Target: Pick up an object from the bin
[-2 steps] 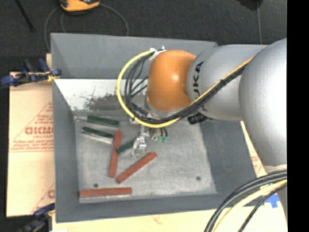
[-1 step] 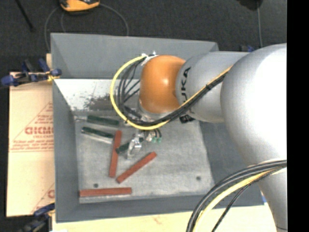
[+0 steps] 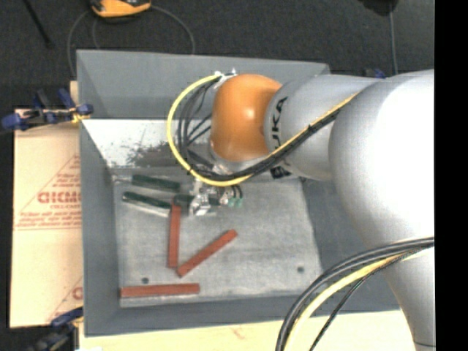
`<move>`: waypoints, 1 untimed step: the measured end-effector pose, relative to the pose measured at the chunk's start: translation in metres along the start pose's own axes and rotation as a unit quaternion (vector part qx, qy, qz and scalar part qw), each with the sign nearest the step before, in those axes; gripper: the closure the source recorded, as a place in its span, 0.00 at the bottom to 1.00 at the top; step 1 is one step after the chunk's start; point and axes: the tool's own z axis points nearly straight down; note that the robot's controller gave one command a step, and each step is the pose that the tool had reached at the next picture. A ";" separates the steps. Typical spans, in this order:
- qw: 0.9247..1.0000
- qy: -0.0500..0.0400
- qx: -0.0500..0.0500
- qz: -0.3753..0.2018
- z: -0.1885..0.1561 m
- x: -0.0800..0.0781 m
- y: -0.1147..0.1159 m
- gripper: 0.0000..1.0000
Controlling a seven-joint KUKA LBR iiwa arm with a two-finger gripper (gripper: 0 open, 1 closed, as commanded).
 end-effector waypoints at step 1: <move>1.000 0.000 0.000 0.000 0.000 0.000 0.000 1.00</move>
Offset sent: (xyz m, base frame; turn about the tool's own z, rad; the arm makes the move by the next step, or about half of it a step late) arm -0.0008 -0.0013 0.1453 0.0114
